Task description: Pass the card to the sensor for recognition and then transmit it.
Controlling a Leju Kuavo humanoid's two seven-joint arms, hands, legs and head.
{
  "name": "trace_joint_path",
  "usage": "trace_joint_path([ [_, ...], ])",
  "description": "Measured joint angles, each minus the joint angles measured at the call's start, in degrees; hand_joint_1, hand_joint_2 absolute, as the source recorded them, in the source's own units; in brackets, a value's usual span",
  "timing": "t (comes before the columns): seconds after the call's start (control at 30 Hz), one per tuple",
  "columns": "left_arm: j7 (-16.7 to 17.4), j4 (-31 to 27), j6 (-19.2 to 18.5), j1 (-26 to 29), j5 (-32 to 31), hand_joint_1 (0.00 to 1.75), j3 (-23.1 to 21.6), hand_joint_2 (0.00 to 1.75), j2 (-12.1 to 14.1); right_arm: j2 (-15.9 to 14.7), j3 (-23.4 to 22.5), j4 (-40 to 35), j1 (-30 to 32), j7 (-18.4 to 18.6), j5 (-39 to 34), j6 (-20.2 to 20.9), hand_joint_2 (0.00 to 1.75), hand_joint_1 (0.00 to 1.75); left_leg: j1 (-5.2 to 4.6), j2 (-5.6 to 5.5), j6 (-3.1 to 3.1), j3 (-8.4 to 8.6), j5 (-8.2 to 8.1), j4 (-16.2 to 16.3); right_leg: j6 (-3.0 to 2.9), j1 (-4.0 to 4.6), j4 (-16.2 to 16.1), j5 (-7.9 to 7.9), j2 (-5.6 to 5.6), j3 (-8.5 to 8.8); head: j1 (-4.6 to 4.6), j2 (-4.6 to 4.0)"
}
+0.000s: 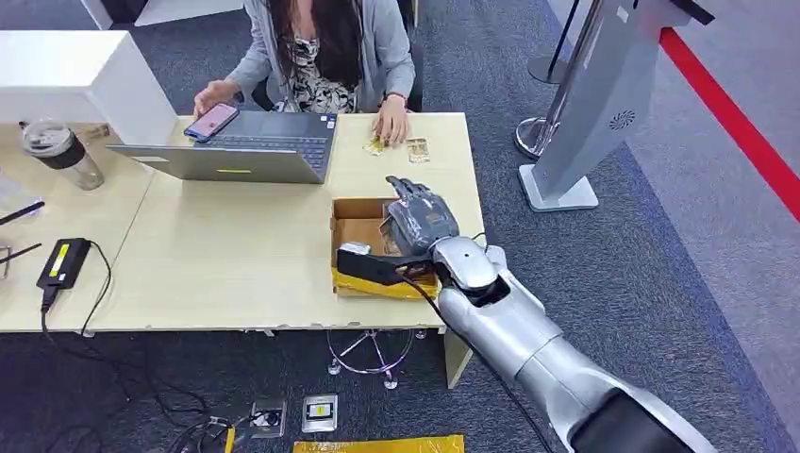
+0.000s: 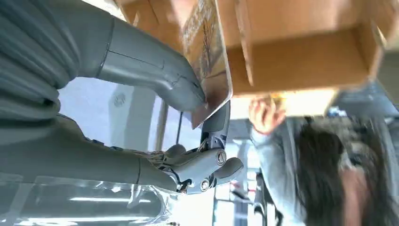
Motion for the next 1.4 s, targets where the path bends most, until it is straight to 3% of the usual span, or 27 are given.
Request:
trace_joint_path([
  [0.4,-0.2,0.0,0.1,0.0,-0.5,0.0,0.0,0.0,-0.2,0.2,-0.3,-5.1,-1.9,-0.4,0.4,0.4,1.75,1.75,0.0,0.0,0.0,0.0,0.0,0.0,0.0,0.0,0.0,0.0,0.0,0.0,0.0,0.0],
  [0.53,-0.2,0.0,0.0,0.0,-1.1,0.0,0.0,0.0,-0.3,0.7,-0.5,-5.0,-3.2,-1.4,0.1,-1.3,1.75,1.75,0.0,0.0,0.0,-0.01,0.0,0.0,0.0,0.0,0.0,0.0,0.01,-0.01,0.0,0.0],
  [0.7,-0.2,0.0,-0.4,-0.5,-2.3,0.0,-0.1,0.0,-0.6,2.3,-1.4,-2.0,-6.7,-2.6,-0.6,-5.0,1.75,1.75,0.0,-0.01,0.0,-0.01,0.02,0.0,-0.01,0.0,0.0,0.0,0.0,0.0,0.02,0.0],
  [1.07,-0.2,0.0,-1.8,-1.8,-3.9,0.0,-0.2,0.0,-1.5,4.7,-2.8,4.3,-9.3,-3.9,-2.1,-6.0,1.75,1.75,0.0,-0.01,0.0,-0.01,0.02,0.0,-0.01,0.0,0.0,0.01,0.0,0.0,0.0,0.0],
  [1.1,-0.2,0.0,-1.9,-1.8,-3.9,0.0,-0.2,0.0,-1.6,4.7,-2.9,4.7,-9.3,-3.9,-2.1,-6.0,1.75,1.29,0.0,-0.01,0.0,-0.01,0.02,0.0,-0.01,0.0,0.0,0.01,0.0,0.0,0.02,0.0],
  [1.13,-0.2,0.0,-1.9,-1.8,-3.9,0.0,-0.2,0.0,-1.6,4.7,-2.9,5.0,-9.3,-3.9,-2.1,-5.9,1.75,0.0,0.0,-0.01,0.0,-0.01,0.02,0.0,-0.01,0.0,0.0,0.01,0.0,0.0,0.0,0.0],
  [1.17,-0.2,0.0,-2.0,-1.8,-3.9,0.0,-0.2,0.0,-1.7,4.8,-2.9,5.4,-9.3,-3.9,-2.1,-5.9,1.75,0.0,0.0,-0.01,0.0,-0.01,0.02,0.0,-0.01,0.0,0.0,0.01,0.0,-0.01,0.02,0.0],
  [1.2,-0.2,0.0,-2.0,-1.8,-3.9,0.0,-0.2,0.0,-1.7,4.9,-3.0,5.6,-9.3,-3.9,-2.1,-5.9,0.0,0.0,0.0,0.0,0.0,-0.01,0.02,0.0,-0.01,0.0,0.0,0.01,0.01,-0.01,0.0,0.0],
  [1.4,-0.1,0.0,-1.8,-1.9,-3.9,0.0,-0.4,0.0,-1.8,5.0,-3.1,7.1,-9.3,-4.2,-2.1,-5.3,0.0,0.0,0.01,0.0,0.0,-0.02,0.02,0.0,-0.01,0.01,0.0,0.01,0.0,-0.02,0.02,0.0],
])
